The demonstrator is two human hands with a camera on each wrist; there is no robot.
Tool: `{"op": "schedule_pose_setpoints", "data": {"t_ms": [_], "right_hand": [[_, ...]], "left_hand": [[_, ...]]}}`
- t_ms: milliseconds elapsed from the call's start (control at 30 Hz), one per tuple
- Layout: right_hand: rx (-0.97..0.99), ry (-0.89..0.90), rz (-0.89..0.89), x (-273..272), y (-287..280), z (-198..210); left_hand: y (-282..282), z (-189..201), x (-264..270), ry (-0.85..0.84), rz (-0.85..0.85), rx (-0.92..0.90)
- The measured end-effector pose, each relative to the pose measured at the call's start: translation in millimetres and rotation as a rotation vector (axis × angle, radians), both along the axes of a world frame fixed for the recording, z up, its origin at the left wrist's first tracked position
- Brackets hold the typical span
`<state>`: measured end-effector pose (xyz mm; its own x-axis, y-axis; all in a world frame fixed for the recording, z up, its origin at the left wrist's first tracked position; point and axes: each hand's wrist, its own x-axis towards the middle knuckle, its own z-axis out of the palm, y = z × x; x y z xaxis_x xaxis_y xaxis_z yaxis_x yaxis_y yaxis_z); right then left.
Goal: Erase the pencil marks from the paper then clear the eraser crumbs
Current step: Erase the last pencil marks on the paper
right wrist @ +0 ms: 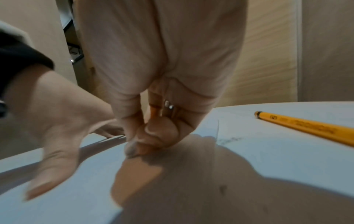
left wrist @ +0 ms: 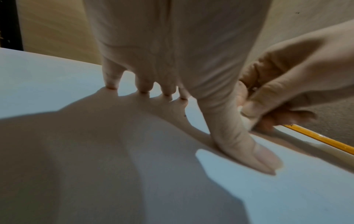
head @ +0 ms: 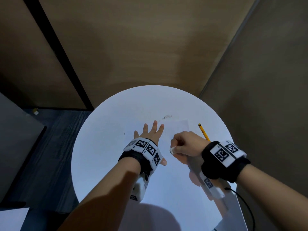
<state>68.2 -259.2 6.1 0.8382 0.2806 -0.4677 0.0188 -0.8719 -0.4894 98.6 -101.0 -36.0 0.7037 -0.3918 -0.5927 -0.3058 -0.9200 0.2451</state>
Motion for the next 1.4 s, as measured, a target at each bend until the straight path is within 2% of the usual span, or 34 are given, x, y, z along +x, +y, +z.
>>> {"op": "schedule_pose_setpoints", "data": {"t_ms": [100,167,233,367,433,533,600,667,800,900,1000,1067,1300,1400], "right_hand": [[-0.062,-0.142,-0.078,19.1,2.9,2.3],[-0.029,-0.198,-0.170,23.1,3.5,-0.7],[-0.004,-0.155,-0.142,15.8,1.0,-3.8],[-0.009,0.023,0.035,1.4,-3.0,0.4],[-0.031,-0.020,0.020,10.6,-2.6,1.3],[-0.045,-0.182,-0.137,28.4,1.3,-3.0],[-0.001,-0.216,-0.198,25.7,0.4,-6.8],[0.038,-0.136,-0.145,12.5,-3.2,-7.2],[-0.009,0.024,0.020,-6.2,-9.9,0.5],[0.031,-0.011,-0.046,2.8,-8.8,-0.7],[0.032,-0.164,-0.157,9.5,-4.4,-11.0],[0.040,-0.204,-0.185,7.4,-5.1,-16.2],[0.122,-0.126,-0.194,1.5,-10.9,-12.9],[0.144,-0.134,-0.269,10.3,-11.7,-13.3]], "left_hand": [[-0.2,-0.1,0.6,0.000,-0.006,0.011],[-0.2,-0.1,-0.2,0.002,-0.006,0.010],[0.2,0.5,-0.2,0.000,-0.005,0.006],[0.0,1.6,-0.1,0.009,-0.002,-0.007],[0.0,1.4,0.2,0.007,-0.005,-0.004],[0.7,0.7,0.5,0.011,-0.005,-0.004],[0.5,0.9,-0.4,0.010,-0.003,-0.009],[0.8,1.3,-0.8,0.008,0.002,-0.017],[0.9,0.3,-0.2,0.006,0.003,-0.018],[1.1,-1.2,0.1,-0.005,0.001,-0.012],[1.7,-1.2,-0.9,-0.011,-0.002,-0.013],[2.0,-1.2,-0.6,-0.004,-0.006,-0.010],[-6.8,4.0,-5.3,-0.024,0.036,-0.007],[-13.4,8.8,-6.7,-0.031,0.044,0.036]]}}
